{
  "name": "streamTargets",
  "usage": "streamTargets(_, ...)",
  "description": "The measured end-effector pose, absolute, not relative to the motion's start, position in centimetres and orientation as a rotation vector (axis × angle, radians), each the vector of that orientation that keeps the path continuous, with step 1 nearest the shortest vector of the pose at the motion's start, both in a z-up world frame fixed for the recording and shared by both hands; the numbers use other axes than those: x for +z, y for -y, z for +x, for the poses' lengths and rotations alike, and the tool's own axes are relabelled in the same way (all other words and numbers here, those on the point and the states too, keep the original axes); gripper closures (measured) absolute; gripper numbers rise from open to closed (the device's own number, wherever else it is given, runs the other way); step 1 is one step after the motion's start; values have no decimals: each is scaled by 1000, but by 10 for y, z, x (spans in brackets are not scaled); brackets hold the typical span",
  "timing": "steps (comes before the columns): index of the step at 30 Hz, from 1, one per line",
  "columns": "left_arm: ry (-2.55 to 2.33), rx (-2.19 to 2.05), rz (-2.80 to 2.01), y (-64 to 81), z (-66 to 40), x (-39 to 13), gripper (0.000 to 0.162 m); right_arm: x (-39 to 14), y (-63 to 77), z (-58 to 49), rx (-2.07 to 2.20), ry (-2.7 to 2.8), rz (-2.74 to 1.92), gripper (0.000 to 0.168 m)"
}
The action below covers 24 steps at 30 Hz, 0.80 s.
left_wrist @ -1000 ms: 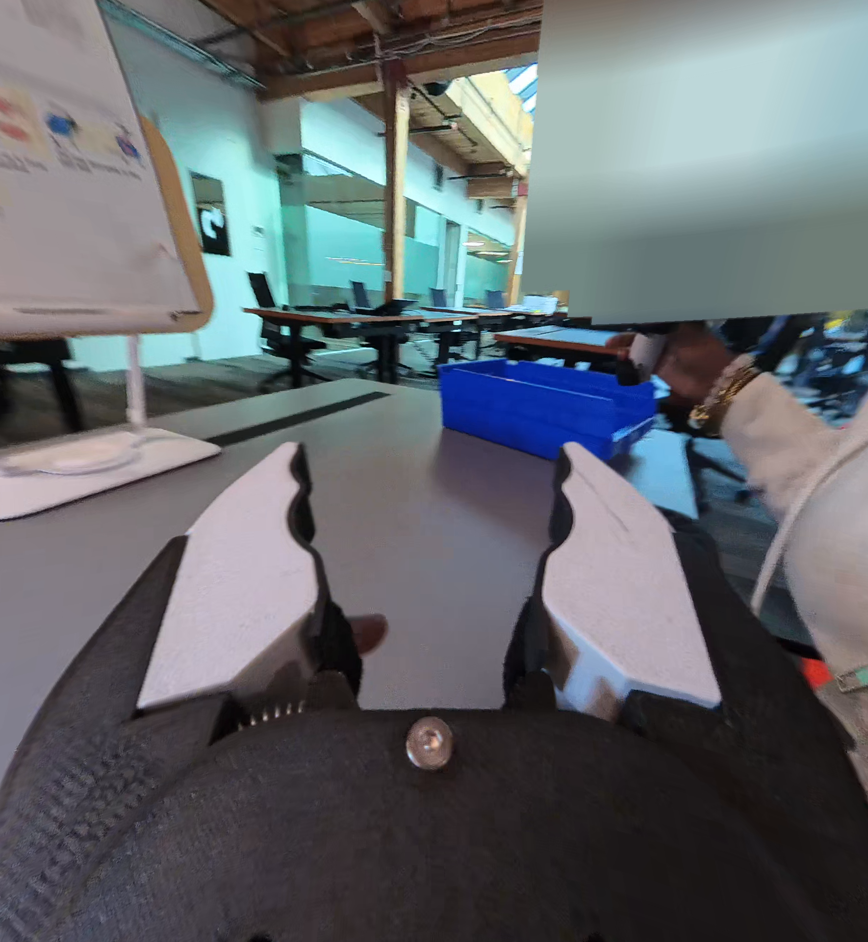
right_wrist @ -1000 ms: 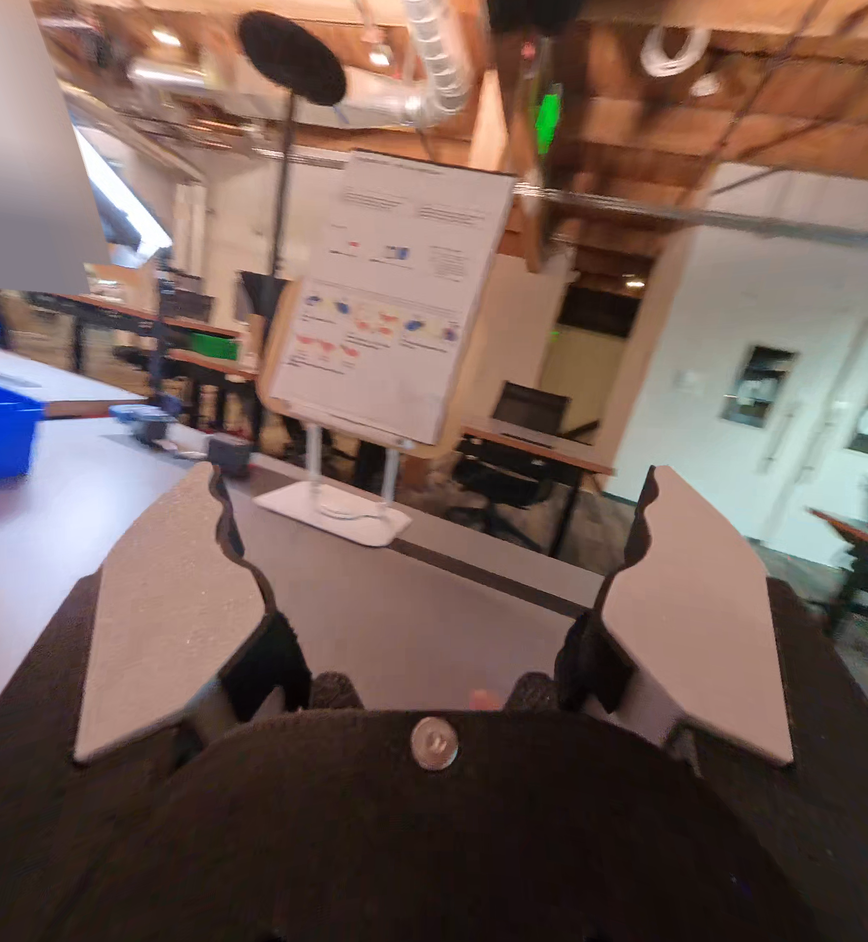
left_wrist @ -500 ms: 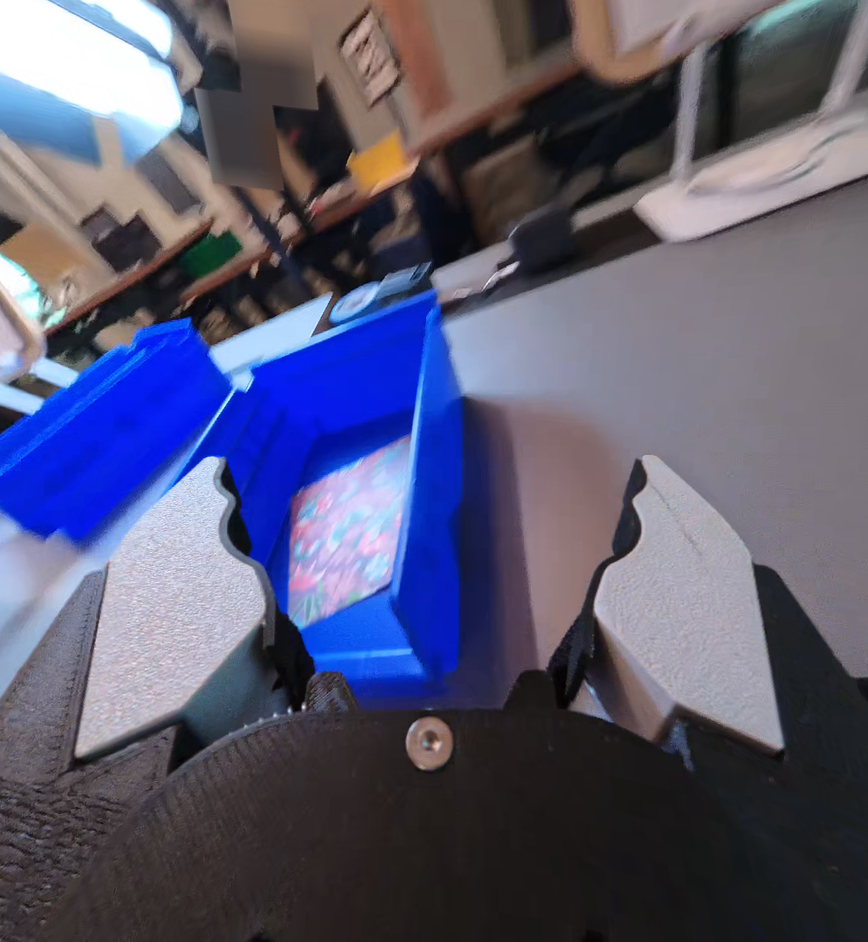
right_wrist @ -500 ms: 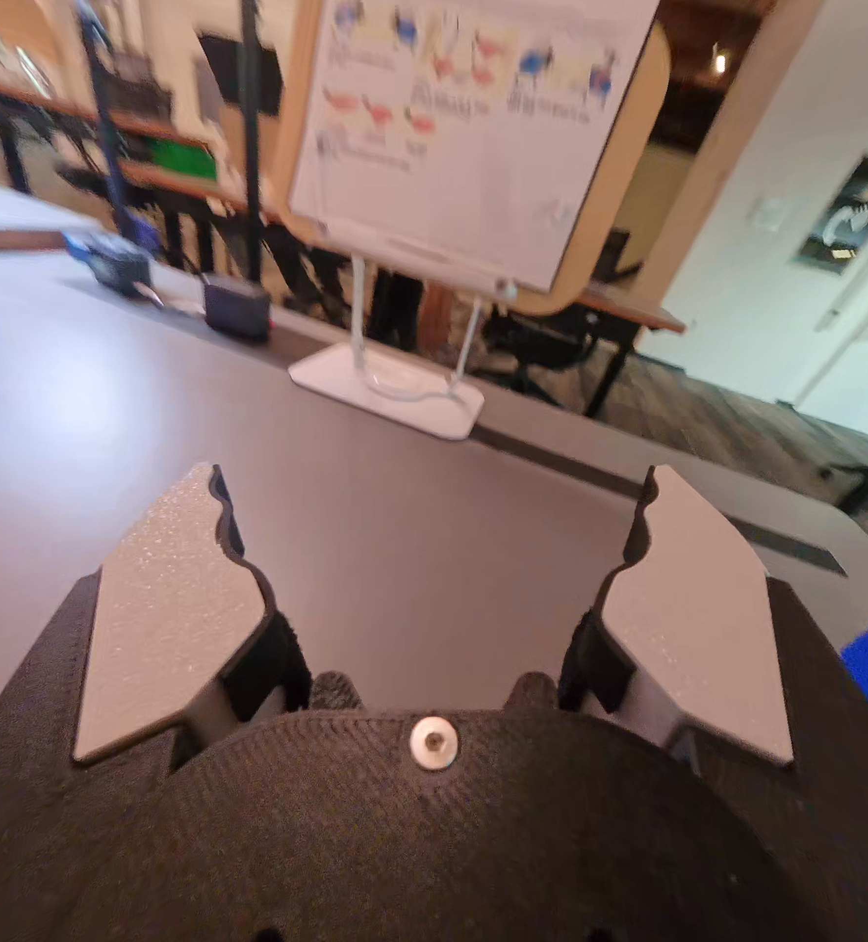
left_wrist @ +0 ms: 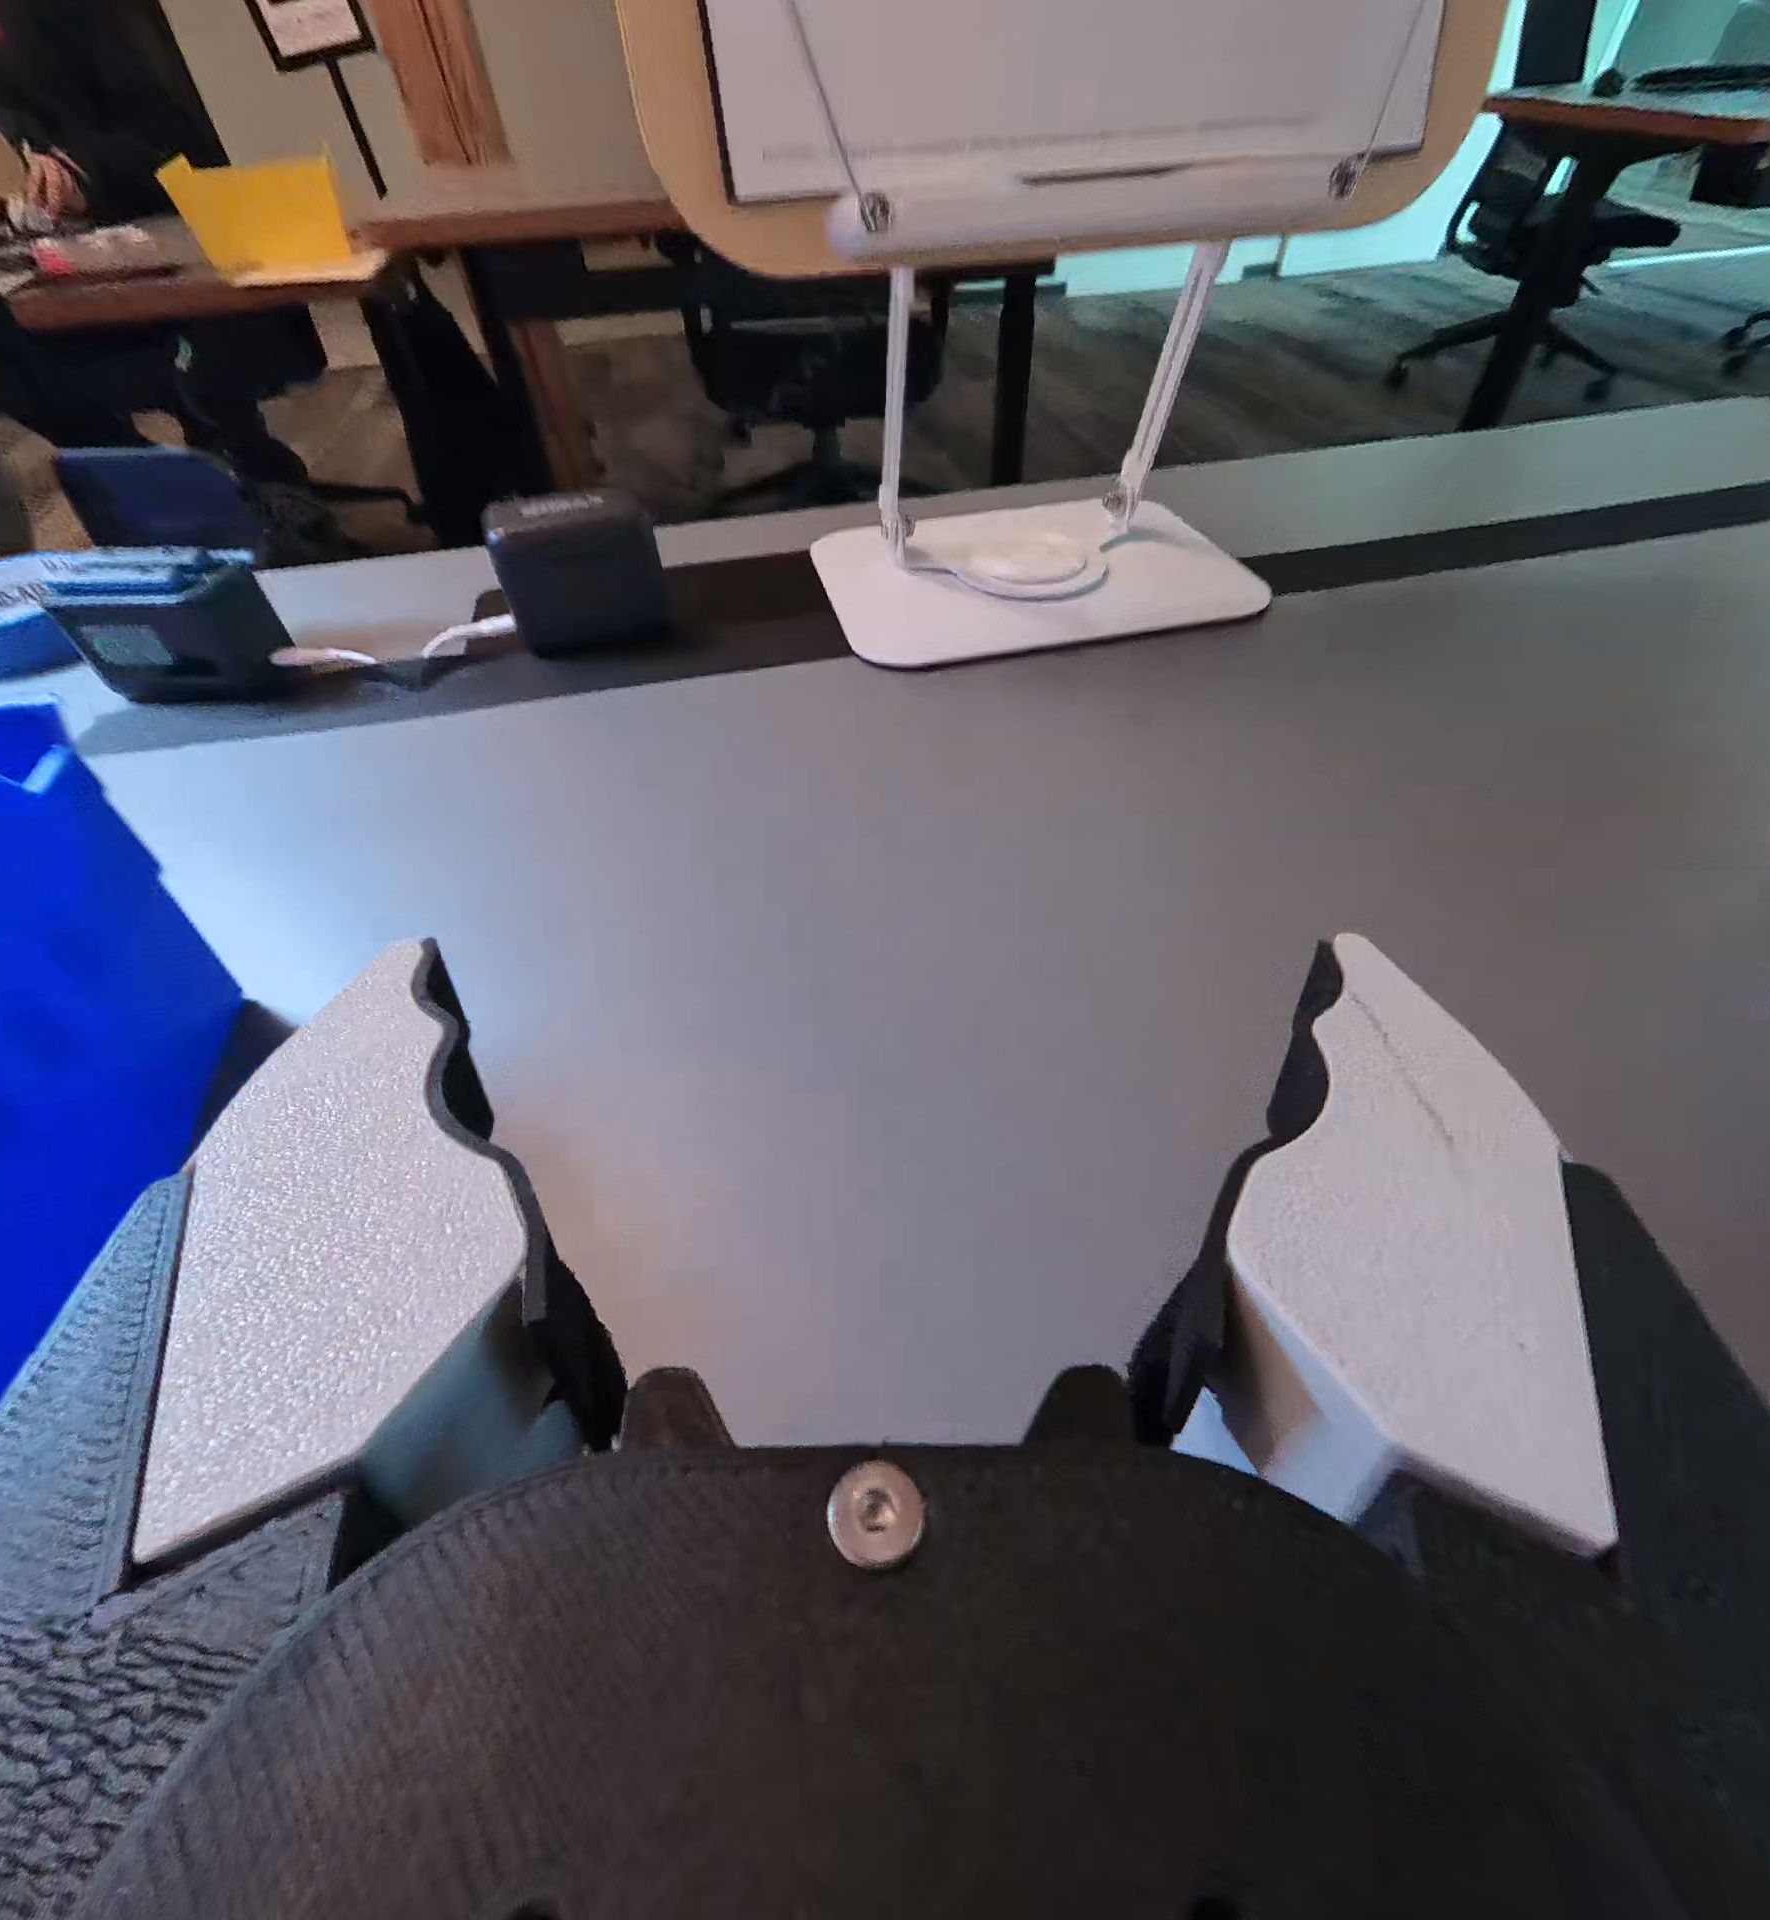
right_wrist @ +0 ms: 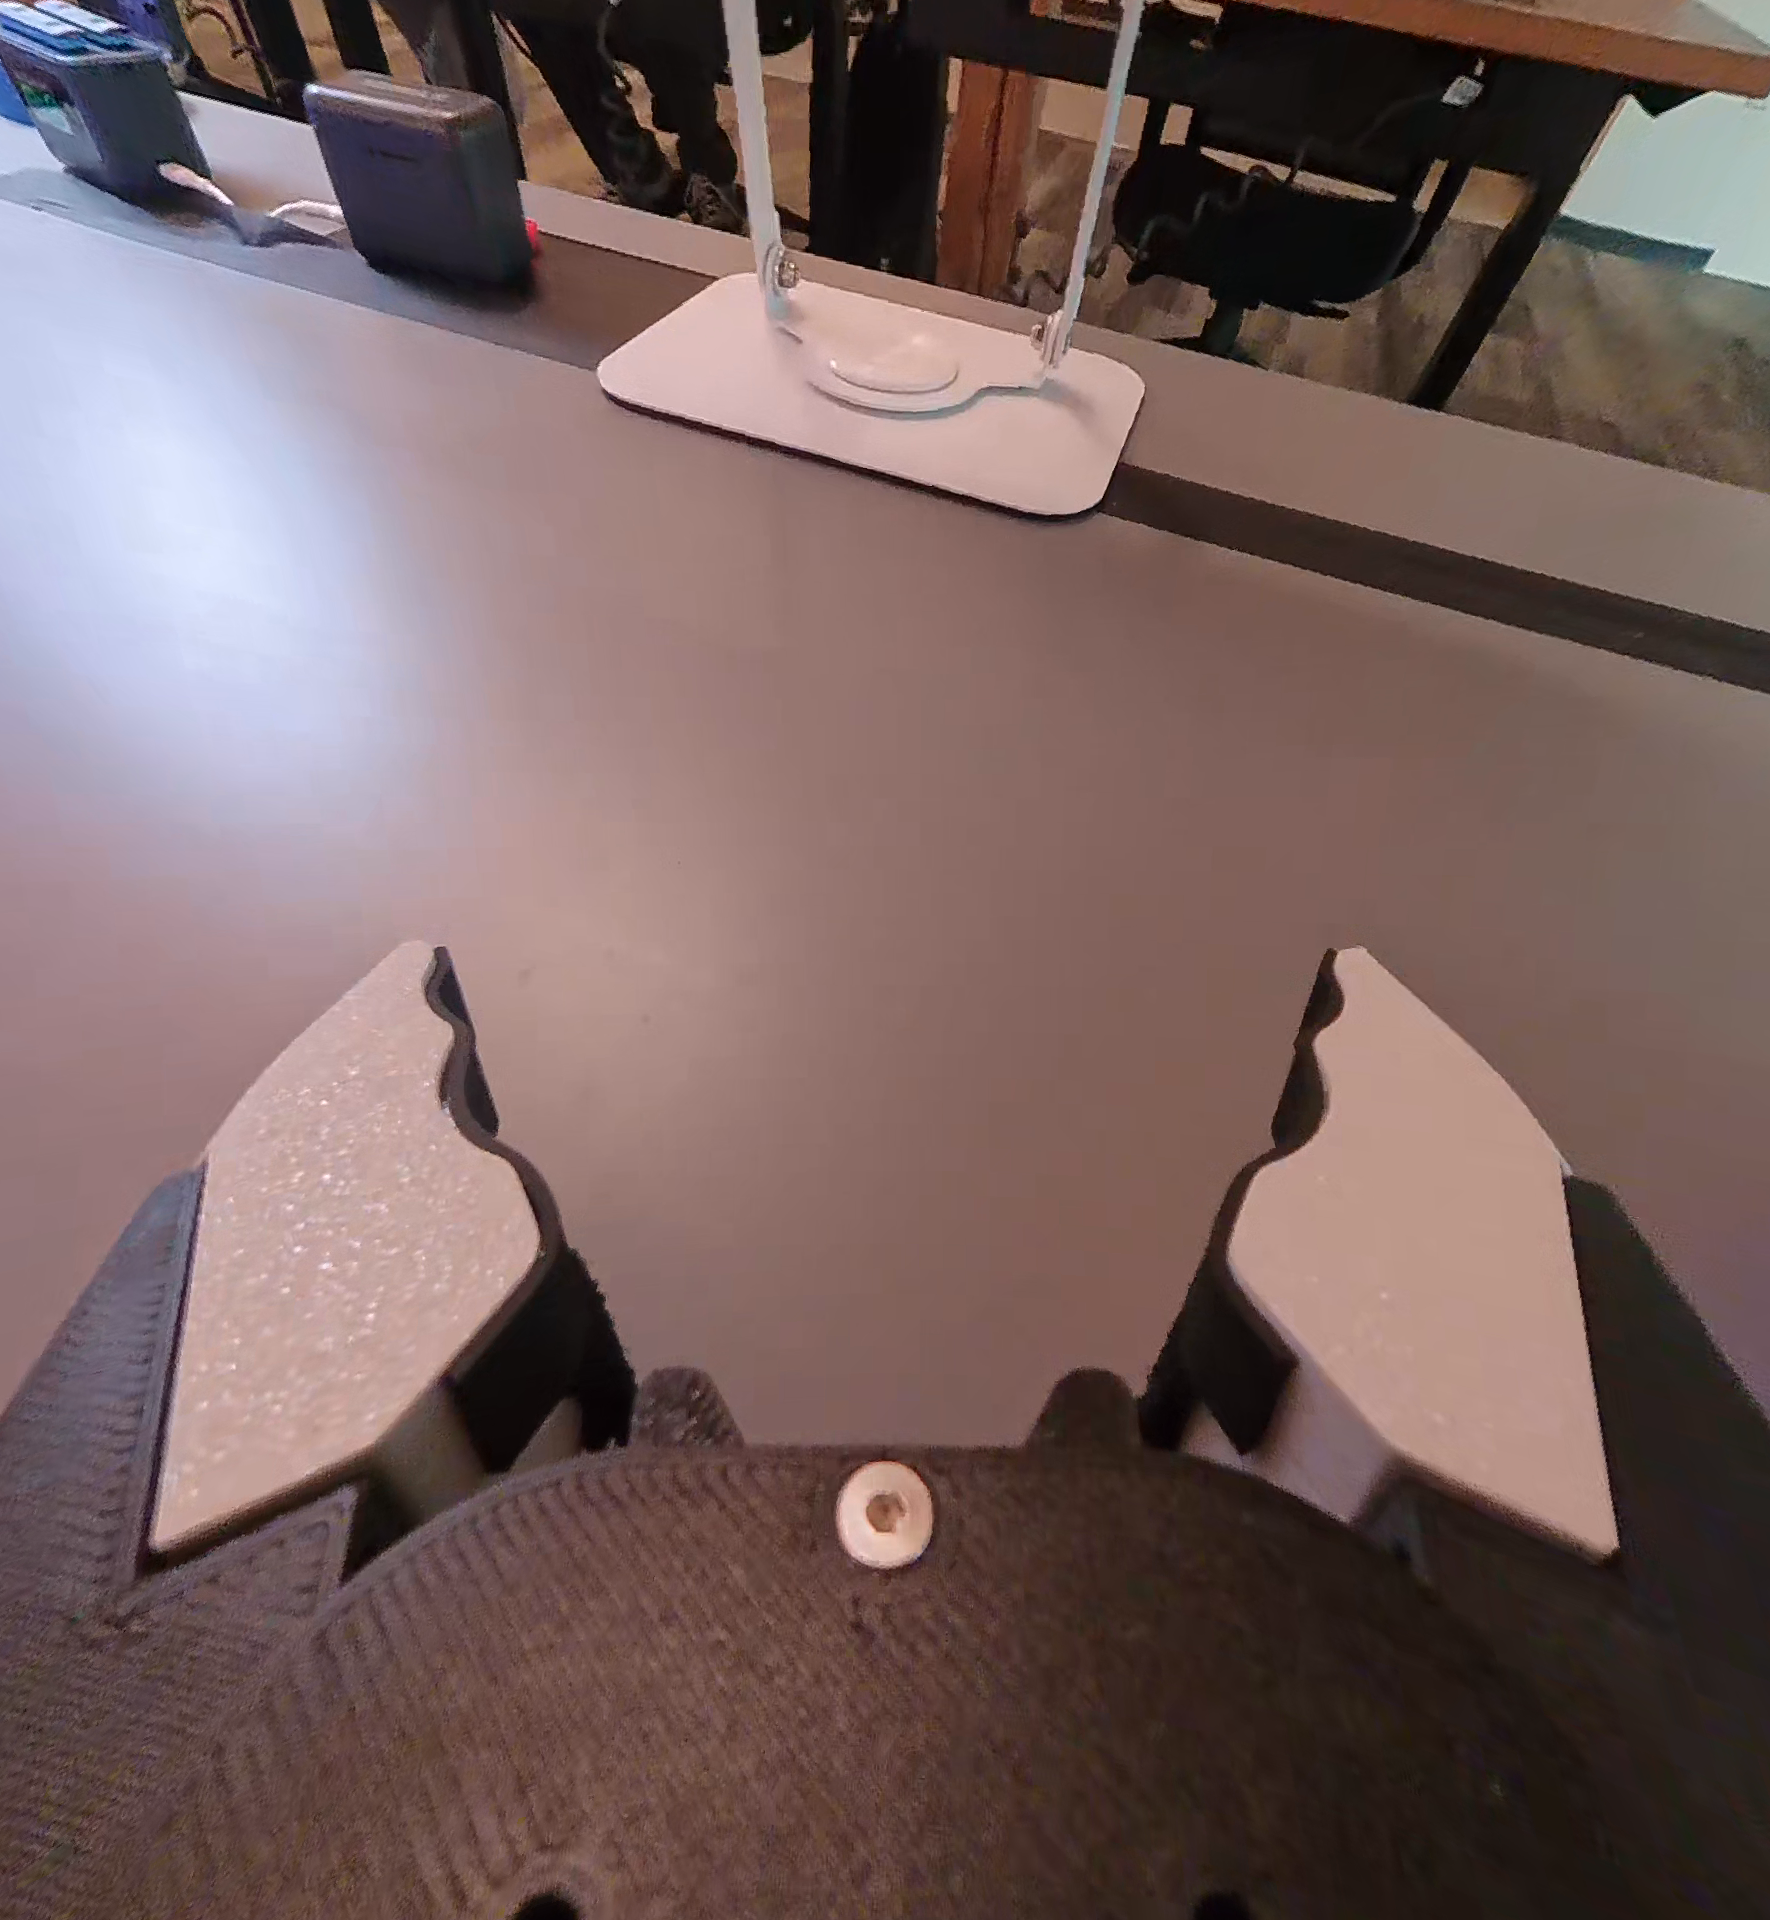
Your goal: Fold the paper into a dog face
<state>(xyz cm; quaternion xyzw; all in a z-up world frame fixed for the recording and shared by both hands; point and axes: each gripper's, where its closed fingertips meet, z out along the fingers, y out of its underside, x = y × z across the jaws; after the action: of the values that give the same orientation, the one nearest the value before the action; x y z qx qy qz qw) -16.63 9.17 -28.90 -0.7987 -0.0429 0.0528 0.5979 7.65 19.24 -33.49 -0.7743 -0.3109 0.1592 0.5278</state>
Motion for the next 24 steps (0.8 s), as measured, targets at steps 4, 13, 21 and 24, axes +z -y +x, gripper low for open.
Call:
streamTargets(4, 105, 61, -1906, -89, -159, -314, 17, -336, -195, 79, 396, 718, -1868, 23)
streamTargets(13, 69, 74, -1932, -90, -158, -324, 17, -339, -195, 79, 465, 705, -1893, 23)
streamTargets(21, -48, 221, -1830, -88, -156, -301, 17, -337, -190, 78, 499, 718, -1882, 23)
streamTargets(24, -6, 222, -1914, -85, -167, -317, 17, -340, -186, 74, 515, 746, -1899, 23)
